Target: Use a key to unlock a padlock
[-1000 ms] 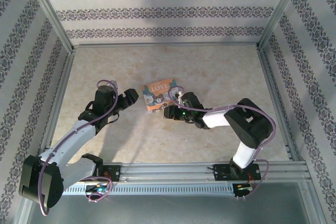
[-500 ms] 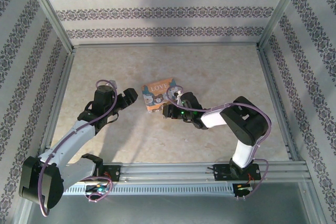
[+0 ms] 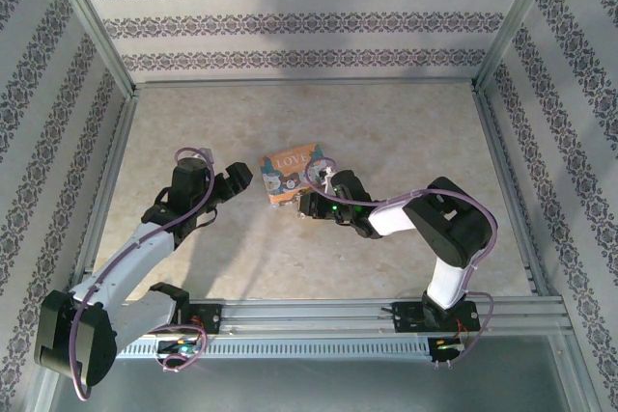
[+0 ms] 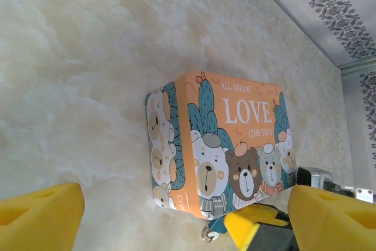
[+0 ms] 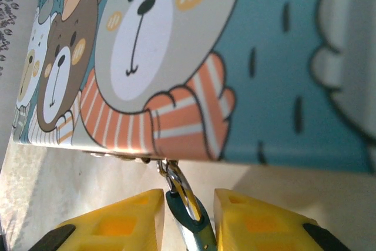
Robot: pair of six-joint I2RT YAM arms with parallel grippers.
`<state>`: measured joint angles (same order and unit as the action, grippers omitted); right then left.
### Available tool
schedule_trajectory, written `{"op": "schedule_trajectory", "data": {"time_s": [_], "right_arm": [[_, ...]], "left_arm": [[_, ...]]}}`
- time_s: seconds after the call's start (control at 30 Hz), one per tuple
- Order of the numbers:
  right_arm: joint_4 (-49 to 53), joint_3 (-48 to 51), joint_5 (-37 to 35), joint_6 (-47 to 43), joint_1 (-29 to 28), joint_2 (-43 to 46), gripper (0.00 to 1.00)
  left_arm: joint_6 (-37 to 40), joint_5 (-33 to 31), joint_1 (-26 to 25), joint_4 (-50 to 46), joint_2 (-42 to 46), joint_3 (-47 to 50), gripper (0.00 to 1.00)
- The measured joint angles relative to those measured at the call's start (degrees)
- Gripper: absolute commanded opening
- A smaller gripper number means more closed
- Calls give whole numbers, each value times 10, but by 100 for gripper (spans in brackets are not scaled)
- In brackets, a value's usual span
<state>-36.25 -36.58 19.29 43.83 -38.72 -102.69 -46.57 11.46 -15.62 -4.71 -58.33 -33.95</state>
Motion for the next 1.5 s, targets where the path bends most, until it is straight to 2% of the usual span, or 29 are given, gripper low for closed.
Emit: {"op": "schedule_trajectory", "data": {"time_s": [0.2, 0.53, 0.73, 1.17, 1.3, 1.5], "right_arm": [[2, 0, 0, 0, -2, 1, 28], [17, 2, -14, 4, -7, 9, 13], [60, 0, -46, 12, -13, 30, 11], [393, -113, -237, 59, -59, 78, 5], [502, -172, -299, 82, -80, 61, 4], [603, -241, -362, 112, -100, 18, 3]], "left_arm": [[0, 0, 0, 0, 2, 1, 90], [0, -2, 4, 0, 9, 5, 90], [0, -3, 4, -11, 19, 5, 90], [5, -13, 4, -41, 36, 10, 90], [7, -13, 4, -43, 36, 12, 90], [9, -13, 4, -43, 36, 15, 91]]}}
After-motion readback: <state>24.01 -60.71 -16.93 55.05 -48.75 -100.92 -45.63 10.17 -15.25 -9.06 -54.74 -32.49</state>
